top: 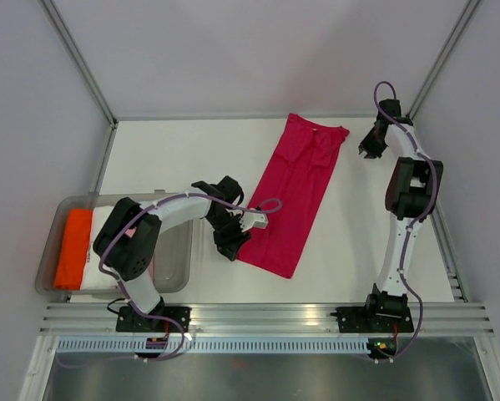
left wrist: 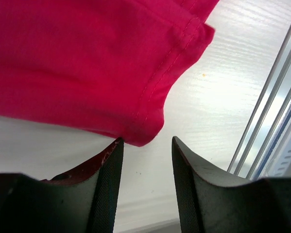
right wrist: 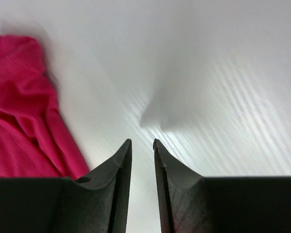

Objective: Roll the t-shirts
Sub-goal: Fold the tshirt

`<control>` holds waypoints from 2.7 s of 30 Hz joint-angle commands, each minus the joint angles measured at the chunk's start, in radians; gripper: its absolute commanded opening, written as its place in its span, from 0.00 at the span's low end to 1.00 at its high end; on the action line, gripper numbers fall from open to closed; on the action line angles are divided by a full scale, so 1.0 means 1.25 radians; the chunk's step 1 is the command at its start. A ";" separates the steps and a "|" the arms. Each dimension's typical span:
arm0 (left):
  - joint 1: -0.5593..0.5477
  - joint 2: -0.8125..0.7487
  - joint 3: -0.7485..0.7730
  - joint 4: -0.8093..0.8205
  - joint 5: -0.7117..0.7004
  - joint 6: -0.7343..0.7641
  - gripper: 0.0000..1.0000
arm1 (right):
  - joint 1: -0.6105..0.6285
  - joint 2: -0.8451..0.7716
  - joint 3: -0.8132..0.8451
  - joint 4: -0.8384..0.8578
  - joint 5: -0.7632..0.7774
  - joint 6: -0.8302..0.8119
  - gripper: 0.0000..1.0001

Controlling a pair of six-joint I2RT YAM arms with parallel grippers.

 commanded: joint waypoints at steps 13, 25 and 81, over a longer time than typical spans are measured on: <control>0.086 -0.180 -0.010 -0.006 -0.336 -0.174 0.53 | 0.301 -0.831 -0.901 0.093 0.101 0.052 0.44; 0.090 -0.271 -0.059 -0.006 -0.367 -0.195 0.54 | 0.844 -0.841 -1.038 0.148 0.152 0.362 0.46; -0.121 -0.455 -0.019 -0.069 0.030 0.435 0.57 | 0.648 -1.146 -0.837 0.130 0.082 -0.414 0.77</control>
